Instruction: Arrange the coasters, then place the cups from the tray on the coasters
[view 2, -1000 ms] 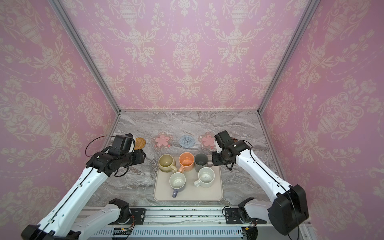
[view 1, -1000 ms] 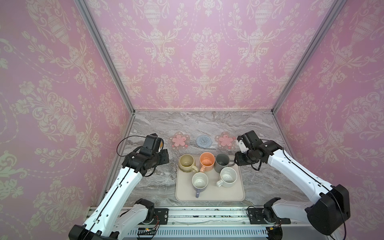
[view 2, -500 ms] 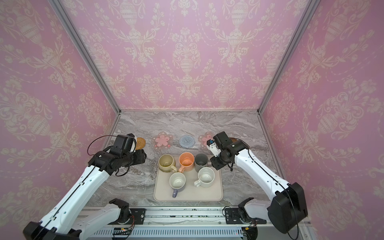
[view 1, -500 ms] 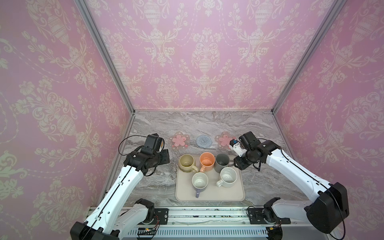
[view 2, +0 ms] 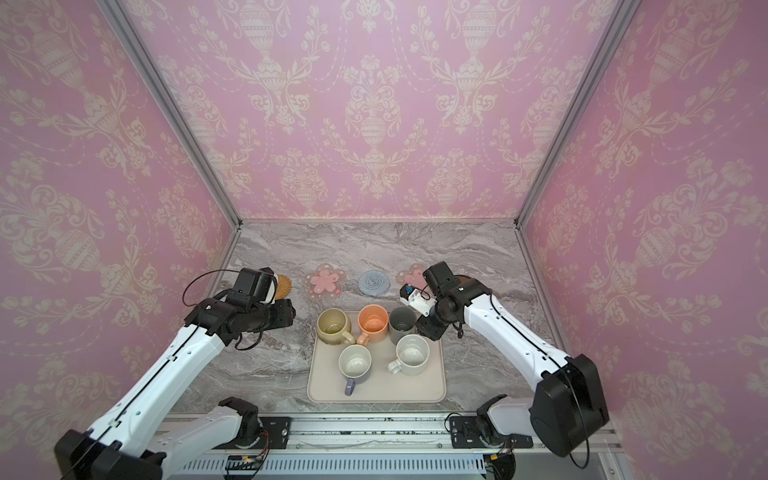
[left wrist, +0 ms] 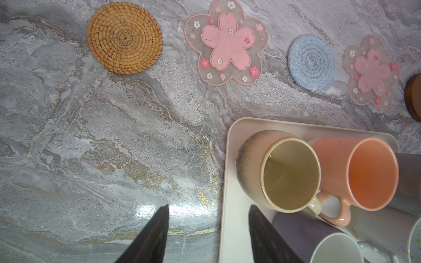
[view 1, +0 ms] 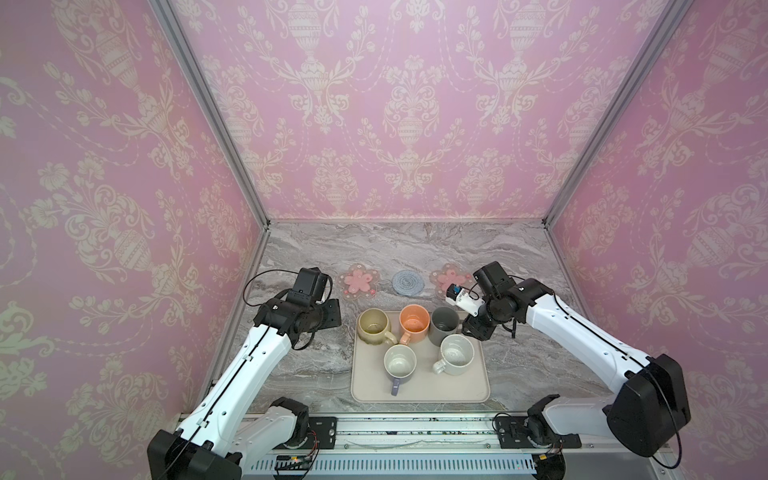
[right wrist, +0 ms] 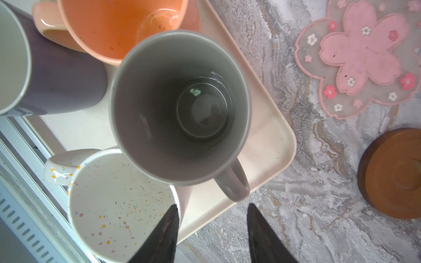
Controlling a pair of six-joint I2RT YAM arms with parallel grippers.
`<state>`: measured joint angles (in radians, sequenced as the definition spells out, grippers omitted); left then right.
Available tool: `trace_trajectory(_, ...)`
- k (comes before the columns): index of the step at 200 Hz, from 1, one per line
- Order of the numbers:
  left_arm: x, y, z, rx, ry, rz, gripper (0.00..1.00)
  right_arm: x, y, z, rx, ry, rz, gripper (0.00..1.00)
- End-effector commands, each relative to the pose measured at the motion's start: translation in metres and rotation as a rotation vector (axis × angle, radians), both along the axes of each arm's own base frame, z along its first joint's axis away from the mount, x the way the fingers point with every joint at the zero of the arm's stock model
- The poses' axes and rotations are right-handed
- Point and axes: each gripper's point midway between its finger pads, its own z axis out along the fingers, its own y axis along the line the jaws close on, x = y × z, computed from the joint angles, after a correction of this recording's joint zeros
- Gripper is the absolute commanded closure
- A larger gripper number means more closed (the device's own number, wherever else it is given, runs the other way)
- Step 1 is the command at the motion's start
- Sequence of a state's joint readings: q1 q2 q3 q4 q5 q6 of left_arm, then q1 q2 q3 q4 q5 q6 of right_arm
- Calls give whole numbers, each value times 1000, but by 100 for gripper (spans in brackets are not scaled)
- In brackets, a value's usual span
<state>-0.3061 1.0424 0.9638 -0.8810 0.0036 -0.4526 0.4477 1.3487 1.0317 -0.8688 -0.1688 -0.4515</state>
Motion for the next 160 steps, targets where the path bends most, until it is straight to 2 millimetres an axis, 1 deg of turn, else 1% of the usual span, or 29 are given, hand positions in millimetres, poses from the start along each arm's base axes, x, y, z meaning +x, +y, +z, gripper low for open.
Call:
trace_trajectory(1,-2,-5,0,-6,4,-35,41,-1,2,-10,-22,-7,85,49)
trace_trajectory(37,0,-7,0,-17,9,-27,41,13,10,-15,0,-51,95,50)
trace_trajectory(55,1,-6,0,-18,11,-21,41,17,14,-18,13,-55,100,50)
trace_trajectory(75,1,-7,-1,-20,15,-18,41,15,14,-24,2,-26,109,50)
trace_trajectory(105,2,-7,-3,-19,23,-18,41,10,12,-32,-13,18,118,54)
trace_trajectory(127,4,-9,-5,-23,28,-20,41,8,15,-38,-6,35,120,56)
trace_trajectory(160,4,-10,-7,-25,33,-22,41,7,22,-39,28,27,114,63)
